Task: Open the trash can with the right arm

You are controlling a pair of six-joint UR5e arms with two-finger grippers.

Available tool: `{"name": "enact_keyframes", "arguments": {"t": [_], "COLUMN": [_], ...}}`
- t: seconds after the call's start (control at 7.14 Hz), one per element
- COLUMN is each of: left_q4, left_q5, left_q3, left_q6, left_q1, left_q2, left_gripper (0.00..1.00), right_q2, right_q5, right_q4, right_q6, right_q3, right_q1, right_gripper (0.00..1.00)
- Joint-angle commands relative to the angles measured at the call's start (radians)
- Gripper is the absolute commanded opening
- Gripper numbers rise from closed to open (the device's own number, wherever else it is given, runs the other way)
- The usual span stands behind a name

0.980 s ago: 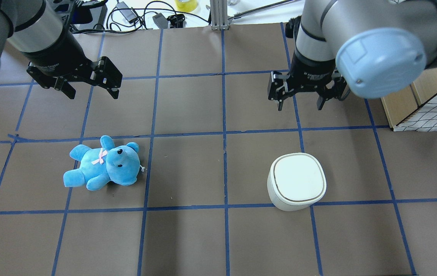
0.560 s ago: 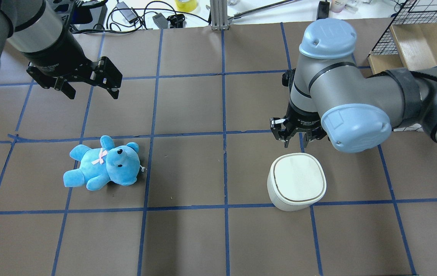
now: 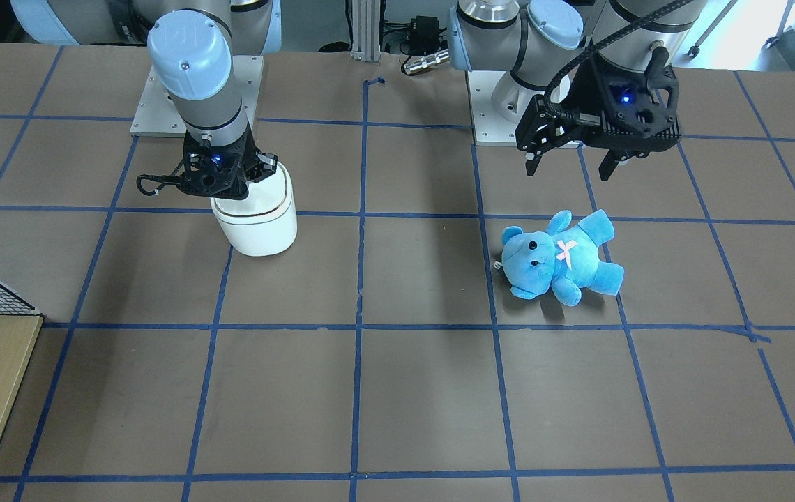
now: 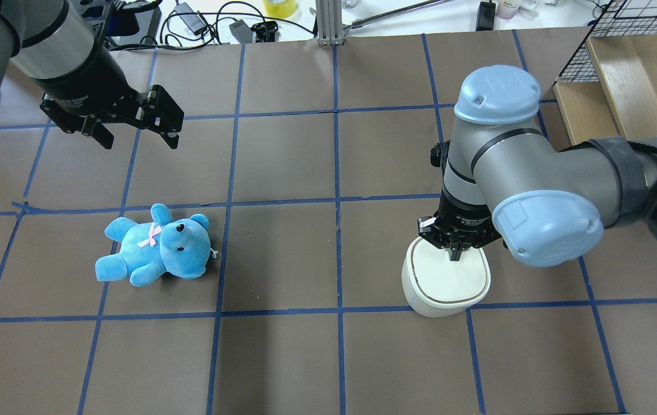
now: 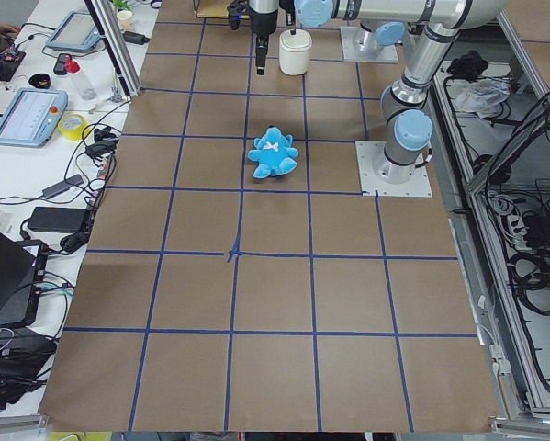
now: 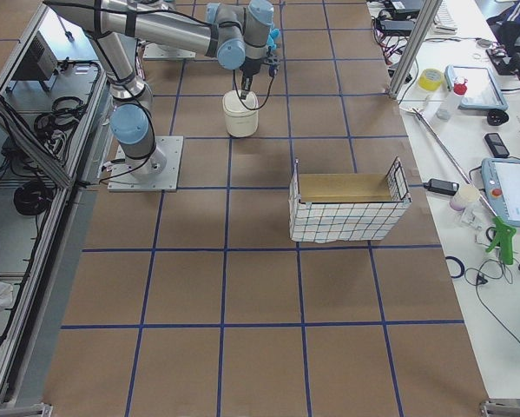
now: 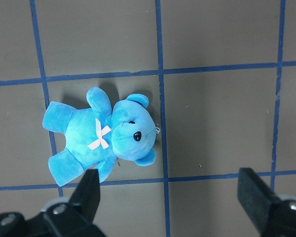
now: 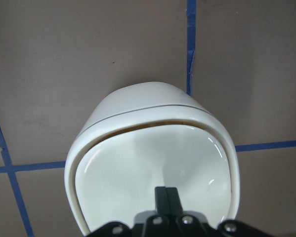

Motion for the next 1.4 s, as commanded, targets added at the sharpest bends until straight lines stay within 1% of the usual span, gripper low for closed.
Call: {"name": "enact_keyframes", "arguments": {"t": [0.0, 0.14, 0.28, 0.42, 0.56, 0.7, 0.84, 1.12, 1.26], "left_q4": [0.0, 0.0, 0.0, 0.0, 0.0, 0.0, 0.0, 0.0, 0.0], "left_q5": [0.0, 0.0, 0.0, 0.0, 0.0, 0.0, 0.0, 0.0, 0.002], "left_q3": [0.0, 0.0, 0.0, 0.0, 0.0, 0.0, 0.0, 0.0, 0.0], "left_q6": [0.0, 0.0, 0.0, 0.0, 0.0, 0.0, 0.0, 0.0, 0.0], "left_q1": [0.0, 0.0, 0.0, 0.0, 0.0, 0.0, 0.0, 0.0, 0.0], "left_q2": [0.0, 0.0, 0.0, 0.0, 0.0, 0.0, 0.0, 0.0, 0.0], "left_gripper": [1.0, 1.0, 1.0, 1.0, 1.0, 1.0, 1.0, 1.0, 1.0], "right_q2": [0.011, 0.006, 0.006, -0.002, -0.006, -0.014, -0.018, -0.012, -0.011], "right_q5": [-0.005, -0.026, -0.028, -0.025, -0.012, -0.009, -0.008, -0.012, -0.012], "right_q4": [-0.051, -0.054, -0.054, -0.029, 0.048, 0.143, 0.228, 0.245, 0.283], "right_q6": [-0.014, -0.014, -0.014, -0.011, -0.006, -0.009, -0.009, -0.009, -0.009], "right_q3": [0.048, 0.065, 0.051, 0.021, -0.049, -0.141, -0.223, -0.397, -0.48], "right_q1": [0.002, 0.002, -0.001, -0.001, 0.002, 0.0, 0.003, -0.001, 0.002], "right_gripper": [0.0, 0.0, 0.0, 0.0, 0.11, 0.99, 1.0, 1.0, 1.0]}}
